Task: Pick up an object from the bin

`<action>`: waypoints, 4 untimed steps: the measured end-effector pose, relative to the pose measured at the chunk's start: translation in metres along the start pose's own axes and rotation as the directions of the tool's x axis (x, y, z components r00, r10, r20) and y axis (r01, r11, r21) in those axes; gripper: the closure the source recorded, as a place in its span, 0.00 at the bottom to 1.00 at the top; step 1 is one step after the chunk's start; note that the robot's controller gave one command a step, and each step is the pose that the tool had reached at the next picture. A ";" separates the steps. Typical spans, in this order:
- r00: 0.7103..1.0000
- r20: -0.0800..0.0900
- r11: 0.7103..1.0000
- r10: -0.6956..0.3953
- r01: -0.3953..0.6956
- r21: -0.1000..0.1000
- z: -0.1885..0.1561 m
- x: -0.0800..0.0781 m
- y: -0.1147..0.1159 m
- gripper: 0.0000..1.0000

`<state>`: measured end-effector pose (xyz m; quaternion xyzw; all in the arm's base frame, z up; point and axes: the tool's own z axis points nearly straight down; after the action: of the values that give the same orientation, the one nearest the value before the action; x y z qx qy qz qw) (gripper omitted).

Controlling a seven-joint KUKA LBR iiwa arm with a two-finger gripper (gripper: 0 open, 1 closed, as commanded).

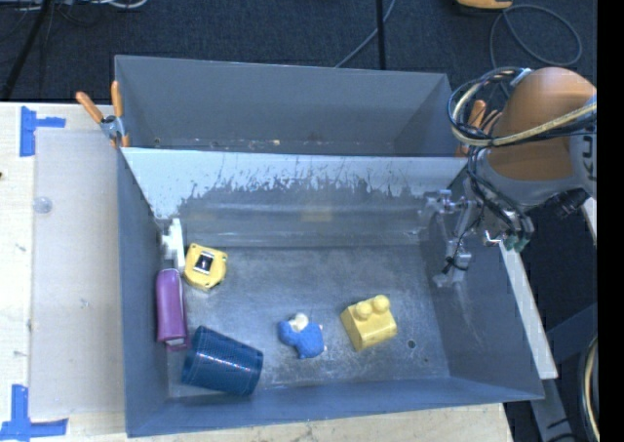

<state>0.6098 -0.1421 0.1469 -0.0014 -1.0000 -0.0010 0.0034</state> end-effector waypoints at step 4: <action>0.984 0.000 0.984 -0.180 0.180 0.001 0.074 0.069 0.053 0.00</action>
Offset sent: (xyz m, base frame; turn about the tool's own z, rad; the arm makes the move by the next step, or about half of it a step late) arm -0.0396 0.0415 -0.0769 -0.0321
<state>0.5406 -0.0884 0.0735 0.0889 -0.9960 -0.0010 0.0031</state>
